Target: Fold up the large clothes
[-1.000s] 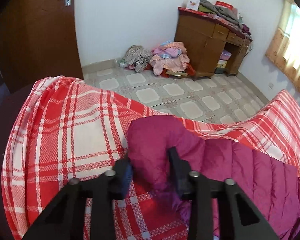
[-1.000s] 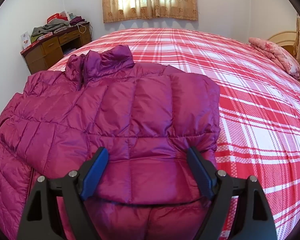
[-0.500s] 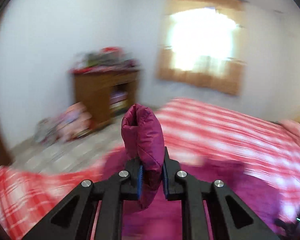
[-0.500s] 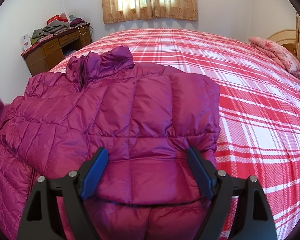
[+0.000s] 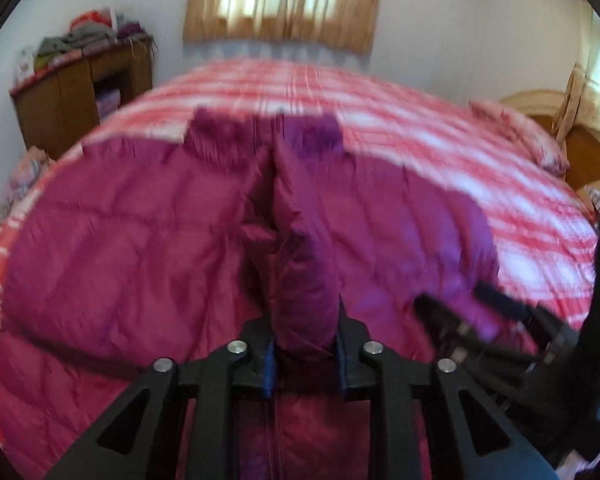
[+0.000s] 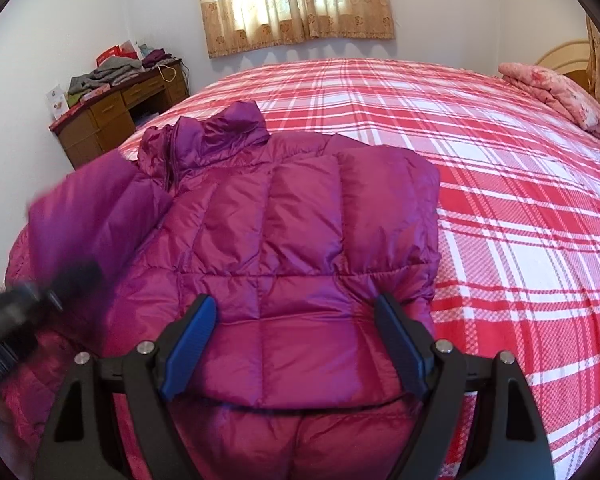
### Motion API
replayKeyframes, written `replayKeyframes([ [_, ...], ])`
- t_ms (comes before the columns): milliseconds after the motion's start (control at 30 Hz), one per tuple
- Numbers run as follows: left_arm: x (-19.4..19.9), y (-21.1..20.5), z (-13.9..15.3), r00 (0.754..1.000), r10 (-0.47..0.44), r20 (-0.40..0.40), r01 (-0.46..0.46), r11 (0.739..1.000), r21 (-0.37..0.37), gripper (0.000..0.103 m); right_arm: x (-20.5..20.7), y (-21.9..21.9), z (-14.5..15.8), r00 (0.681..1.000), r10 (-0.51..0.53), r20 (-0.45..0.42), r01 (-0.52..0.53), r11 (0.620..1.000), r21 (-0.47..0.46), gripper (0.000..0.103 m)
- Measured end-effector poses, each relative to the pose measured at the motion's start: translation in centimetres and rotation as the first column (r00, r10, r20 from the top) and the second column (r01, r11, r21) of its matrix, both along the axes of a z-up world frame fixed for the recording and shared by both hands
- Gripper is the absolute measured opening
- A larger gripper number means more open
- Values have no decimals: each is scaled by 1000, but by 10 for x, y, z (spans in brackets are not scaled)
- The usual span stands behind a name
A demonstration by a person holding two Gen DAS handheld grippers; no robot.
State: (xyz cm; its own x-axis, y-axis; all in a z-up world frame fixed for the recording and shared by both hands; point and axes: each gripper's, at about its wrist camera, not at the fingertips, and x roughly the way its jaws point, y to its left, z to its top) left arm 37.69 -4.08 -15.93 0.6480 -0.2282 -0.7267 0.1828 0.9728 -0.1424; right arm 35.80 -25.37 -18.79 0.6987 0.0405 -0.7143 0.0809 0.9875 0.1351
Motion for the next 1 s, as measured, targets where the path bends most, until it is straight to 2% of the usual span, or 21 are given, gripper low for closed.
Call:
replayKeyframes([
  [67, -11, 1, -3, 1000, -29, 0, 29, 1000, -1, 38, 0, 0, 0, 1000, 0, 0, 0, 1000, 2, 84],
  [133, -25, 3, -6, 999, -44, -5, 44, 999, -27, 56, 0, 0, 0, 1000, 0, -1, 0, 1000, 0, 84],
  [233, -50, 4, -2, 998, -63, -6, 63, 997, -34, 66, 0, 0, 0, 1000, 0, -3, 0, 1000, -3, 84],
  [333, -73, 8, 1, 998, -61, 5, 61, 998, 2, 69, 0, 1, 0, 1000, -1, -5, 0, 1000, -7, 85],
  [400, -85, 19, 2, 999, -48, 5, 48, 999, -3, 69, 1, 1, -1, 1000, -1, -8, 1, 1000, -12, 85],
  [500, -102, 41, -2, 1000, 4, -9, -4, 1000, -24, 69, 2, 4, -1, 1000, 6, -15, -6, 1000, -20, 87],
  [600, -114, 66, -2, 998, 55, -23, -55, 998, -13, 69, -4, 7, 4, 999, -8, -31, 7, 999, -43, 87],
  [667, -121, 84, 3, 995, 101, 11, -101, 995, 12, 69, -24, 11, 16, 1000, -11, 8, 12, 999, -39, 87],
  [700, -124, 93, 3, 991, 129, 29, -130, 991, 21, 69, -41, 15, 25, 998, 1, 60, 1, 1000, -31, 87],
  [800, -124, 106, 3, 983, 178, 40, -179, 983, 31, 69, -69, 32, 51, 988, 41, 149, -30, 997, -72, 87],
  [867, -117, 108, 5, 979, 199, 31, -200, 979, 36, 69, -71, 42, 70, 979, 65, 194, -53, 996, -70, 83],
  [900, -116, 109, 6, 978, 207, 34, -209, 977, 36, 69, -66, 47, 78, 976, 83, 199, -73, 996, -60, 78],
  [1000, -121, 113, 14, 974, 221, 56, -222, 975, 16, 69, -37, 63, 87, 979, 117, 166, -108, 992, -58, 66],
])
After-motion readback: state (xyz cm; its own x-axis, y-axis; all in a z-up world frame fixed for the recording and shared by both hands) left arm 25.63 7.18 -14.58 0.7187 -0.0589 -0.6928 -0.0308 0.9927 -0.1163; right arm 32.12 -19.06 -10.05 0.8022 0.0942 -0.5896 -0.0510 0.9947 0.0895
